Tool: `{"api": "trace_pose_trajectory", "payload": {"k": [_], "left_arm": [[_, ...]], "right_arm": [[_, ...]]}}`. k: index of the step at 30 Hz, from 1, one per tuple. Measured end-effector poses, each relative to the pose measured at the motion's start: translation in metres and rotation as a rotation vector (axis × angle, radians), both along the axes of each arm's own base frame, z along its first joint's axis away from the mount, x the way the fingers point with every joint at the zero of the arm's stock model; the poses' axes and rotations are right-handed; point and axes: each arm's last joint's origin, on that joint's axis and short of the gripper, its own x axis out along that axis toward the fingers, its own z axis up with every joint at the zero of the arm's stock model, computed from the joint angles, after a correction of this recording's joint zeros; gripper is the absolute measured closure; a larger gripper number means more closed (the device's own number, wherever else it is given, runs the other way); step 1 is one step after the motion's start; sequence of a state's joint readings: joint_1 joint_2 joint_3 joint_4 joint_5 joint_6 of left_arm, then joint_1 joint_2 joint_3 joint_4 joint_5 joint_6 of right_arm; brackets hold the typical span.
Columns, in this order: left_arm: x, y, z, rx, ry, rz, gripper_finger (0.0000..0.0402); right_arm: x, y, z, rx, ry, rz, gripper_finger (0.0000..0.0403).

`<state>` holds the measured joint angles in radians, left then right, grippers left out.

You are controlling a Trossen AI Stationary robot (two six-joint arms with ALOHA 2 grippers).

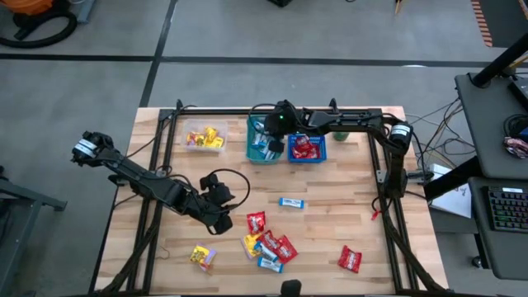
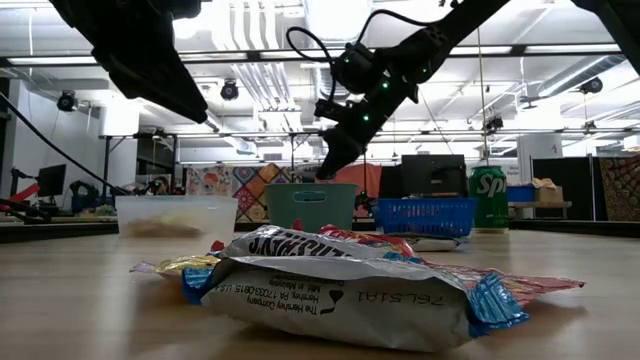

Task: Sort candy
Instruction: Put the white chocolate into the green bin

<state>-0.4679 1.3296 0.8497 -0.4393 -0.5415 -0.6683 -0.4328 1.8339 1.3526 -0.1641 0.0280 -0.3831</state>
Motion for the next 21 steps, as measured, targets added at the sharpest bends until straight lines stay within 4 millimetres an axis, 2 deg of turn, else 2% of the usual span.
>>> {"api": "trace_pose_trajectory", "payload": {"k": [8, 13, 17, 19, 21], "left_arm": [[0.0002, 0.0009, 0.0003, 0.048, -0.004, -0.002, 0.0292], [0.0002, 0.0015, 0.0004, 0.076, -0.005, -0.005, 0.0292], [0.0002, 0.0015, 0.0004, 0.078, -0.004, -0.007, 0.0292], [0.0002, 0.0015, 0.0004, 0.081, -0.003, -0.009, 0.0292], [0.0002, 0.0015, 0.0004, 0.080, -0.003, -0.009, 0.0292]], "right_arm": [[-0.0009, 0.0008, -0.0015, 0.069, -0.015, -0.054, 0.0368], [-0.0036, 0.0034, -0.0050, 0.086, 0.033, -0.060, 0.0368], [-0.0007, 0.0036, -0.0026, 0.143, -0.032, -0.084, 0.0378], [-0.0020, 0.0050, -0.0046, 0.176, -0.015, -0.066, 0.0363], [-0.0028, 0.0055, -0.0069, 0.218, -0.013, -0.106, 0.0331]]}}
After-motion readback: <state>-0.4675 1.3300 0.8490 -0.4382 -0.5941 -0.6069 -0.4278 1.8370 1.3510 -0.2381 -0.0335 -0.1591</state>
